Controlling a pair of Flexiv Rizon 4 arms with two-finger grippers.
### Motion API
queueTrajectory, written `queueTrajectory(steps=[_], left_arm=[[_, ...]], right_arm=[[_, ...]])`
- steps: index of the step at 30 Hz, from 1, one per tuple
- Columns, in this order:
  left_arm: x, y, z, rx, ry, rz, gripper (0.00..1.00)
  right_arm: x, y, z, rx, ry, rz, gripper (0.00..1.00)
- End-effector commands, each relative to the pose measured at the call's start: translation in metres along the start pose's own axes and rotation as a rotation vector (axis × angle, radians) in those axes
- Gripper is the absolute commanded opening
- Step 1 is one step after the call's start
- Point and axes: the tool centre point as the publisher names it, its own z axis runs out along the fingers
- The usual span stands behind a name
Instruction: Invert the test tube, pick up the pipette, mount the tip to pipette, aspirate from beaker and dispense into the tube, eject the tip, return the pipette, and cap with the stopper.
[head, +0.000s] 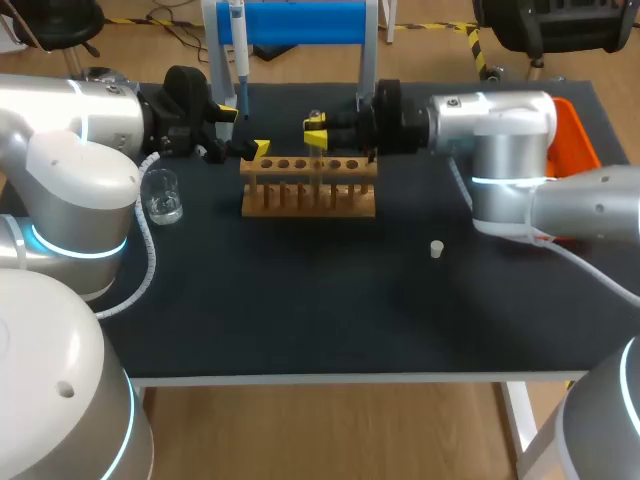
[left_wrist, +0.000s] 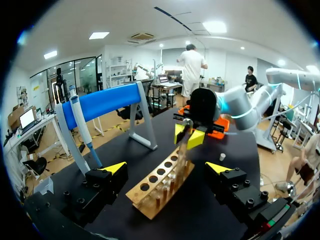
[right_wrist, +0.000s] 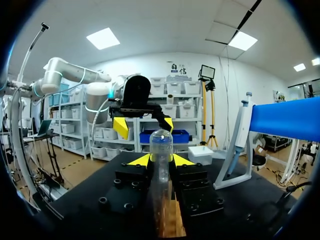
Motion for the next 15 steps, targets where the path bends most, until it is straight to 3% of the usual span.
queueTrajectory(steps=[1, 15], left_arm=[[0.000, 0.000, 0.000, -0.002, 0.001, -0.001, 1.00], [0.000, 0.000, 0.000, -0.002, 0.001, -0.001, 1.00]], right_arm=[[0.001, 0.005, -0.002, 0.010, -0.002, -0.001, 0.00], [0.004, 0.022, -0.004, 0.005, -0.001, -0.011, 0.00]])
